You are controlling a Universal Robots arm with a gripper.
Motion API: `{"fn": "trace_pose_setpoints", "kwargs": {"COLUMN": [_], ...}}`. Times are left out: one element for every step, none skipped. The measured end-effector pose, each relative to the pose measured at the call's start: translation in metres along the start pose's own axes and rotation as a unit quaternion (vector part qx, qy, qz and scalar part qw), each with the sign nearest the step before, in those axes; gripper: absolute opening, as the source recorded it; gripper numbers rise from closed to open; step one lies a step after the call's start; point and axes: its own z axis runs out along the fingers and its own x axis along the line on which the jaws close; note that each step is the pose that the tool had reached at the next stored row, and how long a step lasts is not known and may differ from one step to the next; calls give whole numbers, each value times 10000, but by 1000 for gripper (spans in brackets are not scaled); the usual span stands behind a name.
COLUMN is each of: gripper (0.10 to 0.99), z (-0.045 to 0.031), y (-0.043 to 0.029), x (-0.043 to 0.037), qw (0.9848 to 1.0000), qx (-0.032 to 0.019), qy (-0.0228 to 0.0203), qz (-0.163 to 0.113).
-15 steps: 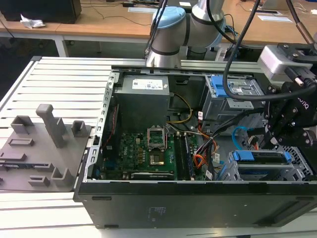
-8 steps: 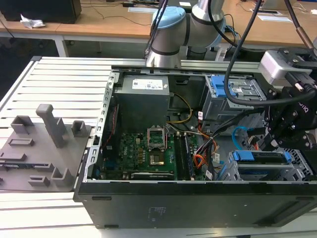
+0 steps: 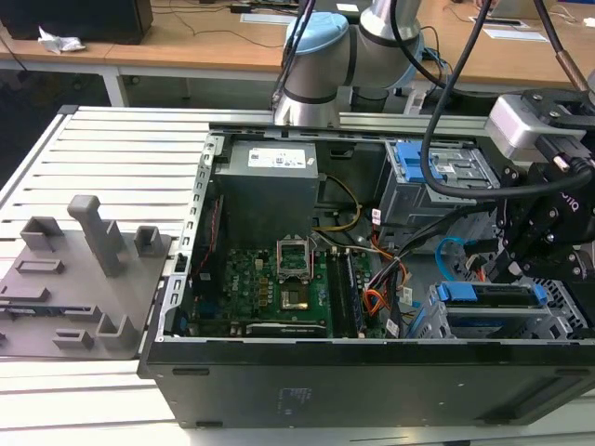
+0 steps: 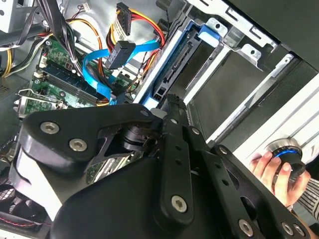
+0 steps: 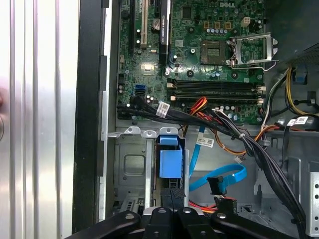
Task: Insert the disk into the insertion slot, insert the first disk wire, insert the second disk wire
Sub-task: 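Insert the first disk wire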
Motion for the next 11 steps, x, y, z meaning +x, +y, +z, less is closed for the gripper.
{"fn": "trace_pose_setpoints", "kwargs": {"gripper": [106, 114, 235, 235, 302, 302, 302, 302, 302, 302, 302], "z": [0, 0, 0, 1, 1, 1, 3, 0, -2, -3, -6], "y": [0, -1, -1, -1, -1, -1, -3, -6, -6, -6, -7], "x": [0, 0, 0, 0, 0, 0, -23, -156, -239, -273, -303], "qw": [10000, 10000, 10000, 10000, 10000, 10000, 10000, 10000, 10000, 10000, 10000], "qx": [0, 0, 0, 0, 0, 0, 0, 0, 1, 1, 1], "qy": [0, 0, 0, 0, 0, -1, -3, 5, 19, 25, 30], "qz": [0, 0, 0, 0, 0, 0, -1, 0, 1, 1, 1]}}
